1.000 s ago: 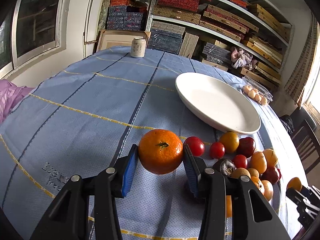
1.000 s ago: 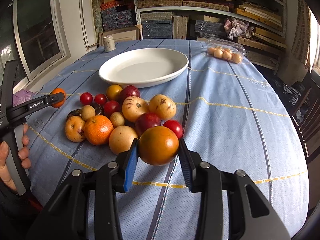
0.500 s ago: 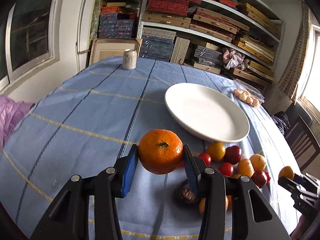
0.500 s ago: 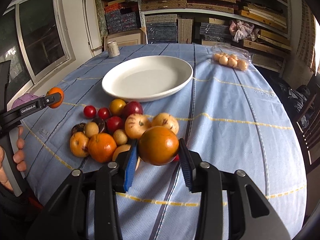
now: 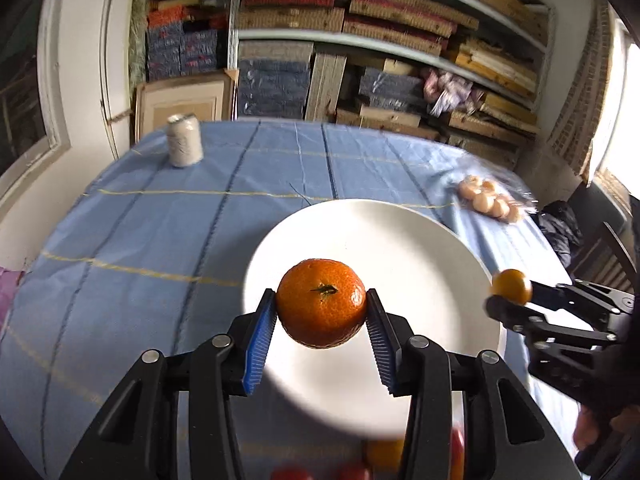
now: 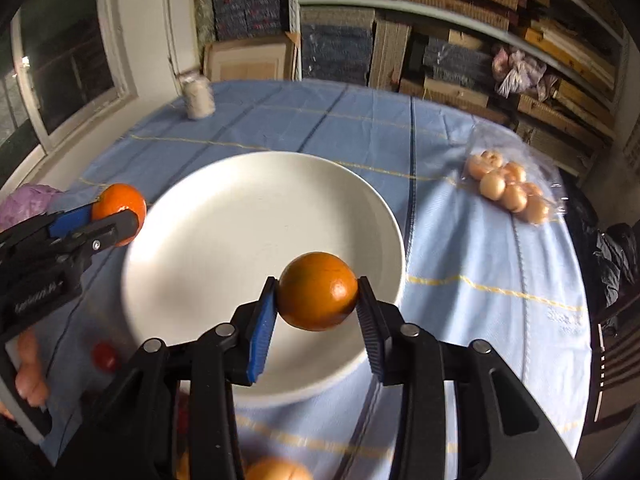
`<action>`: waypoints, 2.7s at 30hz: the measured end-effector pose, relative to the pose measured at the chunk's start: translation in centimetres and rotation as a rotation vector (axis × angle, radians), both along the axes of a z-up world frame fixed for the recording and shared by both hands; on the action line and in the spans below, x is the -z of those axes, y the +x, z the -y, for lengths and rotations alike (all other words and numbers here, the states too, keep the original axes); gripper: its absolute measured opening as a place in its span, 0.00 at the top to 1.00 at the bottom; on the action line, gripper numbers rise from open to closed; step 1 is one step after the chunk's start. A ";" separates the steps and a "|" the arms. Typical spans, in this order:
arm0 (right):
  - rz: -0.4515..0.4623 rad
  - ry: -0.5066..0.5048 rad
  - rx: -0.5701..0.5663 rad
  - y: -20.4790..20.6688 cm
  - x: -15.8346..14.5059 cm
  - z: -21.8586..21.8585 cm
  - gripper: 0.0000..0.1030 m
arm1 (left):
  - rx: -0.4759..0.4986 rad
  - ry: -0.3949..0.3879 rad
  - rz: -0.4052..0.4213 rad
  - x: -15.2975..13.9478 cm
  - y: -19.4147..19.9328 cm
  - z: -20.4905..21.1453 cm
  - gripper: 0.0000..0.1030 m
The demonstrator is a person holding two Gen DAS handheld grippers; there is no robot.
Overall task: Organize fruits
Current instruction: 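Carry both fruits over the white plate and open both tools to release, then move both tools back to the fruit cluster, left tool to a yellow pear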
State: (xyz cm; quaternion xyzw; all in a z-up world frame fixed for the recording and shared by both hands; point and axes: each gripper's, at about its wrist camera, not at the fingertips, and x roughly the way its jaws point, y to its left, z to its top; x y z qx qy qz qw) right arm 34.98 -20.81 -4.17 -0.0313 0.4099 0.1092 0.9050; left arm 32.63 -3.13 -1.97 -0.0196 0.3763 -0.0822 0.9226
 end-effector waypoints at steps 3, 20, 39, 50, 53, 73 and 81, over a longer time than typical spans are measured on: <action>-0.057 0.003 0.003 4.5 1.7 -0.5 0.63 | -0.011 -0.014 -0.092 2.3 4.3 0.6 0.56; 0.072 -0.012 0.051 1.0 -0.3 0.7 0.31 | -0.069 -0.111 -0.100 0.1 2.9 -3.2 0.23; 0.132 -0.010 0.053 -23.9 4.7 1.6 0.26 | 0.086 0.066 -0.004 4.3 -19.8 -2.5 0.07; 0.102 0.043 0.055 -26.3 5.6 1.3 0.26 | 0.102 0.168 0.019 7.2 -20.9 -0.4 0.23; 0.101 0.047 0.054 -26.6 5.6 1.2 0.26 | 0.122 0.186 0.025 7.5 -21.1 0.3 0.25; 0.092 0.053 0.073 -26.4 5.8 1.5 0.26 | 0.115 0.038 0.027 7.6 -20.6 -1.3 0.56; 0.069 0.058 0.134 -24.9 6.4 3.3 0.26 | 0.078 0.007 0.059 7.2 -21.2 -2.2 0.56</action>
